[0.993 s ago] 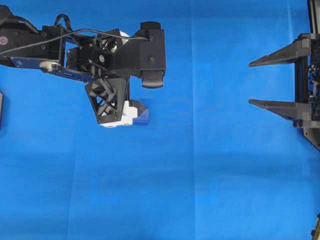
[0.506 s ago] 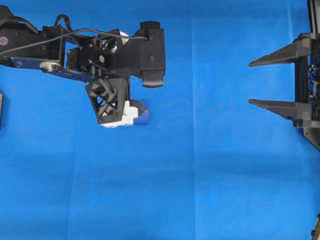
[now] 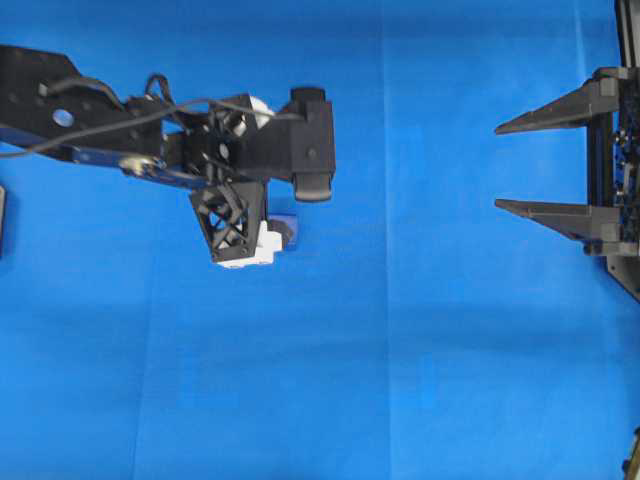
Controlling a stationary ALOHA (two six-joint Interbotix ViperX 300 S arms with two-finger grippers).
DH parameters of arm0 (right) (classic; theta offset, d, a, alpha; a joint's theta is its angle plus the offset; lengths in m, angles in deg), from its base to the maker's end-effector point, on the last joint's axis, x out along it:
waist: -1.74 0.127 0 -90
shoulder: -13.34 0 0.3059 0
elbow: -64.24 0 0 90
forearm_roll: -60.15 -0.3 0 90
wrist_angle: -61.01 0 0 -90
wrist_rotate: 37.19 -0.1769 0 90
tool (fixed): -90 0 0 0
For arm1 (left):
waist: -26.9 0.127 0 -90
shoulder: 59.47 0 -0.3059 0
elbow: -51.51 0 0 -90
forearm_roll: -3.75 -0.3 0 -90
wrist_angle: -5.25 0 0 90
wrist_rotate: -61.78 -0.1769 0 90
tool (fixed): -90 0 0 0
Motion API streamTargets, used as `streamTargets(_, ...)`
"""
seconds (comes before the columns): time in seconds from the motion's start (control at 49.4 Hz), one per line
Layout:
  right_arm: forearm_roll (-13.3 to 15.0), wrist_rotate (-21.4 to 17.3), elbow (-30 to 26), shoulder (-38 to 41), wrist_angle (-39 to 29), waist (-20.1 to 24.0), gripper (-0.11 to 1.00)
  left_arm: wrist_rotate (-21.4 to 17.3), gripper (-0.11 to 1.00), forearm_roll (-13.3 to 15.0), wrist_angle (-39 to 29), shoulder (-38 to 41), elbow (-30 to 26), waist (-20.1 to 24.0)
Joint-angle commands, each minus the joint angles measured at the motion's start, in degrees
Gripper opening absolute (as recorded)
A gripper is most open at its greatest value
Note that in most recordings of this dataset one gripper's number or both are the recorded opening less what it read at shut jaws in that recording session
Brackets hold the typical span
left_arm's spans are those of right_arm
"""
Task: Handover the blue block to the right arm after grasping it with the left arm, then place it in the designated position.
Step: 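Lower the left gripper around the blue cube and close on it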
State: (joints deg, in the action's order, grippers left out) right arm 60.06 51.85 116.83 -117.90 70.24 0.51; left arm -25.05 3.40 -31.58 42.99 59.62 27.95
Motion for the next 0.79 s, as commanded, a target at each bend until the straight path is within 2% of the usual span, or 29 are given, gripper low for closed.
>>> streamTargets(0.0, -0.26, -0.09, -1.58, 0.44, 0.44, -0.18, 0.98, -0.09, 0.93, -0.09, 2.90, 1.32, 0.97, -0.09)
streamTargets(0.344, -0.26, -0.09, -1.49, 1.23, 0.53, -0.26, 0.98, 2.46, 0.93, -0.09, 9.14, 4.22, 4.92, -0.70)
streamTargets(0.77, -0.26, -0.09, -1.23, 2.37, 0.62, -0.70, 0.98, 1.76, 0.93, -0.18, 12.39, 9.32, 5.54, -0.70)
